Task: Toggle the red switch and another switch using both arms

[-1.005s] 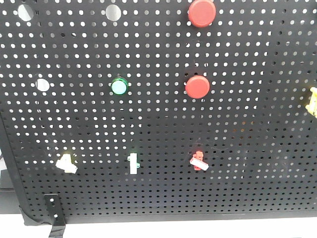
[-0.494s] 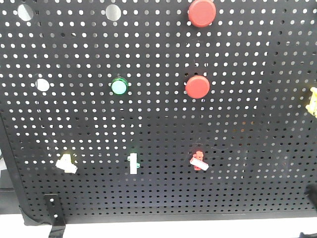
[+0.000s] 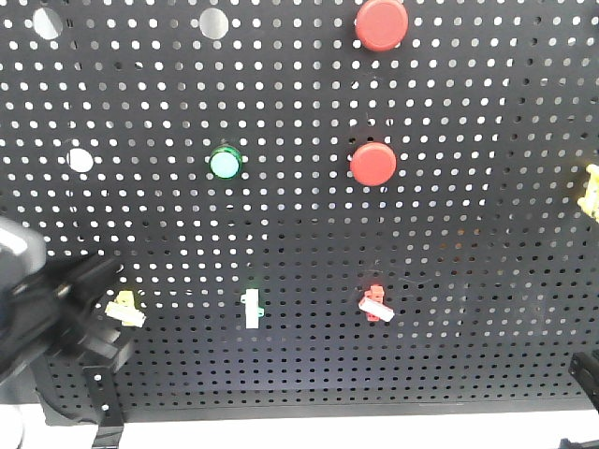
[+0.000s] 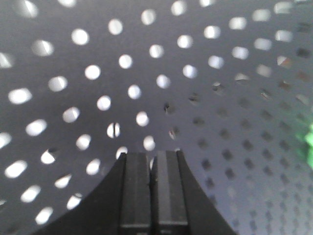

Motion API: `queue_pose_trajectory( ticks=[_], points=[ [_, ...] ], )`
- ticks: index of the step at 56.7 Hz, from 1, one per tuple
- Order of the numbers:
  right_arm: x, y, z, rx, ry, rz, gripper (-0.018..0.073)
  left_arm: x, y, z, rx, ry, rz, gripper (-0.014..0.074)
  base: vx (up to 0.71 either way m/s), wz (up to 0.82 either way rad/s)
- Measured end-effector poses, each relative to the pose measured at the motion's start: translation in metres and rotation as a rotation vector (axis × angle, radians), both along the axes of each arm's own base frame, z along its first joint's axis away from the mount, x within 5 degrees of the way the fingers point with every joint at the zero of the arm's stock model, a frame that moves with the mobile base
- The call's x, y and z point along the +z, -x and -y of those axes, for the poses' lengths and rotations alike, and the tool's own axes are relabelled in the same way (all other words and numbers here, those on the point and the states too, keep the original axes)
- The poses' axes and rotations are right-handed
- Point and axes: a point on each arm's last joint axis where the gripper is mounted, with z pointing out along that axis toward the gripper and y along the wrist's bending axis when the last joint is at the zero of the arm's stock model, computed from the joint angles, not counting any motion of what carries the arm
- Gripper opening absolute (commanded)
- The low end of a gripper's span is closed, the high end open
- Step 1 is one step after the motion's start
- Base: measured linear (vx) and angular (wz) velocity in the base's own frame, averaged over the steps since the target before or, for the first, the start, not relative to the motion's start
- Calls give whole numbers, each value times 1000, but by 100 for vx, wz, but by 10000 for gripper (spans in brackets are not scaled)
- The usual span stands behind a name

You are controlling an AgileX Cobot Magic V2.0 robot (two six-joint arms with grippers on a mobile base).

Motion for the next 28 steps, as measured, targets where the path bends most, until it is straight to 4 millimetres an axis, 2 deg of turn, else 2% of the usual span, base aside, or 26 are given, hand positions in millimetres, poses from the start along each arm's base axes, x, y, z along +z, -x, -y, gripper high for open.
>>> queue_pose_trajectory(
  ticks=[11, 28],
  points=[
    [0, 0, 0, 0, -1, -1, -6, -1, -2, 0, 14, 25, -29, 3, 0, 0],
    [0, 0, 0, 0, -1, -1, -6, -14, -3, -2, 36, -2, -158, 3, 0, 0]
  ],
)
